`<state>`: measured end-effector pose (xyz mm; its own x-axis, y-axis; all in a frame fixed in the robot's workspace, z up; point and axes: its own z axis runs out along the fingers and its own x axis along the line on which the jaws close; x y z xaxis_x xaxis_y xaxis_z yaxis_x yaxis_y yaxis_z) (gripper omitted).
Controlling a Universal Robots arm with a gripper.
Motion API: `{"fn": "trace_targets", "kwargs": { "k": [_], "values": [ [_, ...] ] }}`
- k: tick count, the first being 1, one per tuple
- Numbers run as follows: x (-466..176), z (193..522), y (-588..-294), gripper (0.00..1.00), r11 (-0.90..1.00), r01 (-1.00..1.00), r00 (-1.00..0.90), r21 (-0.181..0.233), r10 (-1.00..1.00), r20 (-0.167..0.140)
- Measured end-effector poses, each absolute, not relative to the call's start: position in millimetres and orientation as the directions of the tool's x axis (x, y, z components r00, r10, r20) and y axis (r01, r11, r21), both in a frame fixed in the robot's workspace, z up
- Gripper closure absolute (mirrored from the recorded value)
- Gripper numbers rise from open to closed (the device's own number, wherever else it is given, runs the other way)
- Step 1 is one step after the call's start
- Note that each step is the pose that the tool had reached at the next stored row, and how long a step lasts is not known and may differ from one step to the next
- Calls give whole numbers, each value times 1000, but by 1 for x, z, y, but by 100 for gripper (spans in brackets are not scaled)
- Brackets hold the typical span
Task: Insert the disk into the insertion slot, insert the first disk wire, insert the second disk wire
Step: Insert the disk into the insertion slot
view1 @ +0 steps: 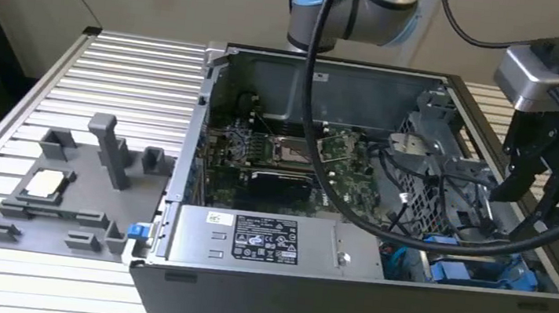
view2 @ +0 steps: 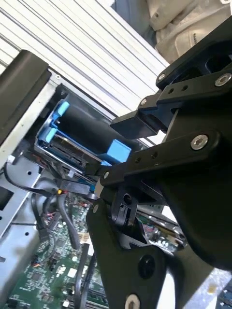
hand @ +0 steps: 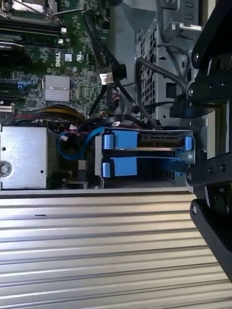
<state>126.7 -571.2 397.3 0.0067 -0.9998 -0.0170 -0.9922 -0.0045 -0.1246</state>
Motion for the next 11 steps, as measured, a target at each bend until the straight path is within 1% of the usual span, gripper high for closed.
{"fn": "trace_targets", "kwargs": {
  "k": [2,8,11],
  "values": [
    [127,397,-570,51,-8,-991,11,-132,-1000,-25],
    [126,398,-561,51,-23,-991,27,-134,-999,-25],
    [126,397,-557,51,-30,-988,34,-150,-999,-25]
  ]
}}
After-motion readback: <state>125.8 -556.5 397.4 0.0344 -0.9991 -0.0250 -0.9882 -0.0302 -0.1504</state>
